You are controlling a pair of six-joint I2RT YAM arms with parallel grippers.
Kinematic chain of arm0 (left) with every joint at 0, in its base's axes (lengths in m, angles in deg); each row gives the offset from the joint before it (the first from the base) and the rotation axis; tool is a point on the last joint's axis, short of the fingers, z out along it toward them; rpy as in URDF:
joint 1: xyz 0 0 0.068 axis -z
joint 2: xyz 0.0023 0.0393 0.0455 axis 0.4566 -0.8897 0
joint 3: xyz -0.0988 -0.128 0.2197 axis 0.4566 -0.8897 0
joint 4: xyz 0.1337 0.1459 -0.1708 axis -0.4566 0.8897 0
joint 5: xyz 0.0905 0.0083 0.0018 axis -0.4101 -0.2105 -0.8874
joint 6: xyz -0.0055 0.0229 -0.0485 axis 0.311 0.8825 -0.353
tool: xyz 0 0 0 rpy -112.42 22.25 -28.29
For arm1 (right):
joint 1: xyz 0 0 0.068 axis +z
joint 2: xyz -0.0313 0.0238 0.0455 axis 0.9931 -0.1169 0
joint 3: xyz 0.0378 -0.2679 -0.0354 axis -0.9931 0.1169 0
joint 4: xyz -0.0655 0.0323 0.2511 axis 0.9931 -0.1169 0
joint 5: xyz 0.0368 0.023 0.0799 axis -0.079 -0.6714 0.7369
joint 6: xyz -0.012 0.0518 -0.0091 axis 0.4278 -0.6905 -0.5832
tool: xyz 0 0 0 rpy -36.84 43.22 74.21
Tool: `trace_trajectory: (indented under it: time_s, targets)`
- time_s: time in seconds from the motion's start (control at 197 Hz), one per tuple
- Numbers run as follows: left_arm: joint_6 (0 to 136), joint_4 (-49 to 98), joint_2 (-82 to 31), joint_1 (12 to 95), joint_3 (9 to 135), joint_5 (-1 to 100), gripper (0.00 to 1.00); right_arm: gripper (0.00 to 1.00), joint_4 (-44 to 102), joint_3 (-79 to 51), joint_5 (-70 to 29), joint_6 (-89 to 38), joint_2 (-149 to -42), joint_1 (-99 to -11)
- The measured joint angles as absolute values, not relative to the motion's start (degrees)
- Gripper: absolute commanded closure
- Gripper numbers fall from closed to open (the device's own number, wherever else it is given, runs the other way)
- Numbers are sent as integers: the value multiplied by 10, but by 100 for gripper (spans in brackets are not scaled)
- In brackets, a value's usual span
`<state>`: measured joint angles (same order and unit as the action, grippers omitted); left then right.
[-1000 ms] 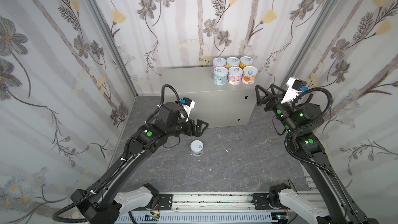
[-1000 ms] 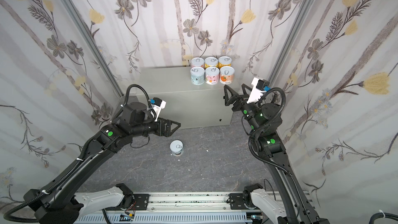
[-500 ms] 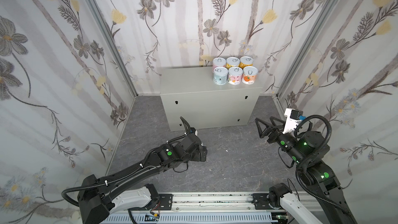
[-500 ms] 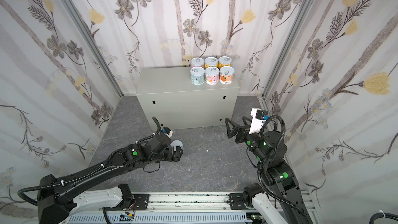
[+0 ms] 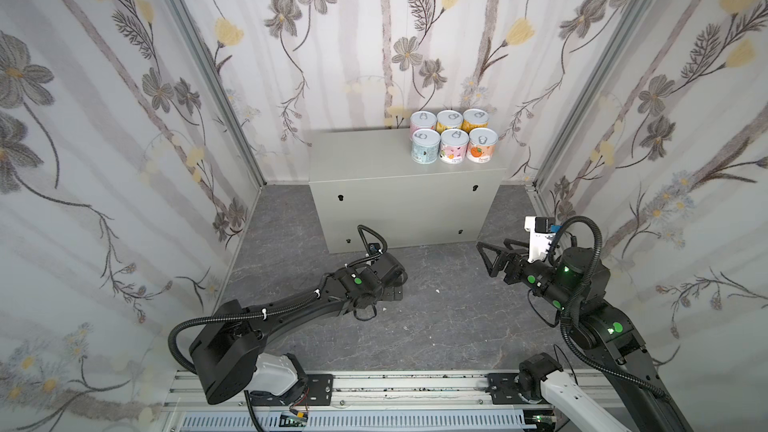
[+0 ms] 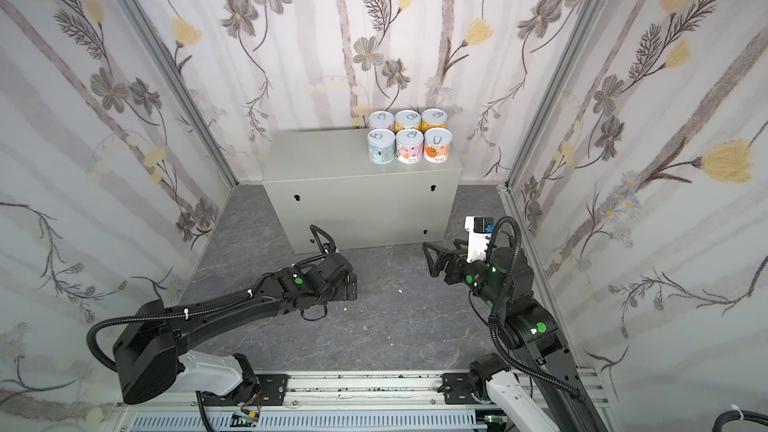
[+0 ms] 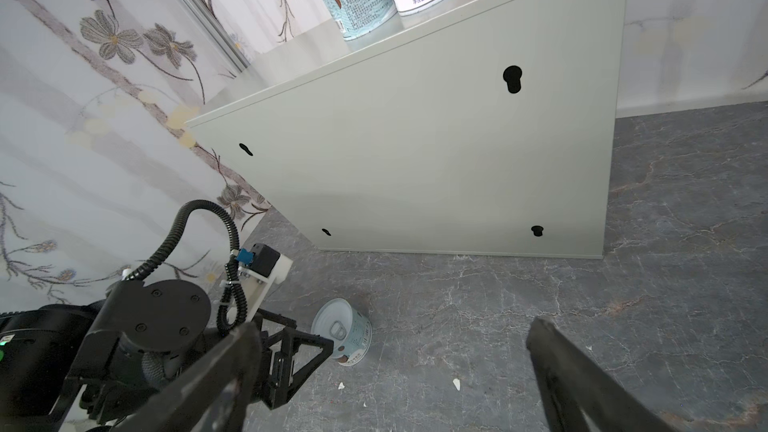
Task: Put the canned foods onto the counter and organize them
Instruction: 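Move the left gripper down over the floor can while the right arm draws back, then lower the left gripper around the pale blue can and close it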
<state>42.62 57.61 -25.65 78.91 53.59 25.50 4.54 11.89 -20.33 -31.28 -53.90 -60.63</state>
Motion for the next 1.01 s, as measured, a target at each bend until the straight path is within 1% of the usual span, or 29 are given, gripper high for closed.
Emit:
trace_trajectory:
  time_s: [0.198, 0.294, 0.365, 0.568, 0.675, 0.746, 0.832, 0.903, 1.014]
  targets:
    - [433, 570, -319, 781, 562, 256, 2, 0, 46, 118, -205, -306, -558, -601]
    - [435, 572, -337, 781, 572, 253, 5, 0, 48, 120, -206, -304, -553, -601]
    - [435, 574, -347, 781, 576, 250, 10, 0, 49, 124, -209, -301, -549, -601]
    - [431, 586, -358, 781, 579, 246, 14, 0, 49, 135, -214, -295, -538, -601]
    - [430, 590, -358, 781, 576, 242, 18, 0, 49, 139, -214, -290, -536, -601]
    - [431, 590, -362, 782, 579, 237, 17, 0, 49, 141, -214, -285, -536, -601]
    - [435, 590, -371, 782, 582, 229, 11, 0, 50, 145, -214, -282, -536, -601]
    - [435, 590, -377, 782, 583, 222, 11, 0, 49, 147, -214, -281, -534, -601]
    - [440, 588, -383, 782, 583, 219, 14, 0, 49, 149, -214, -281, -525, -601]
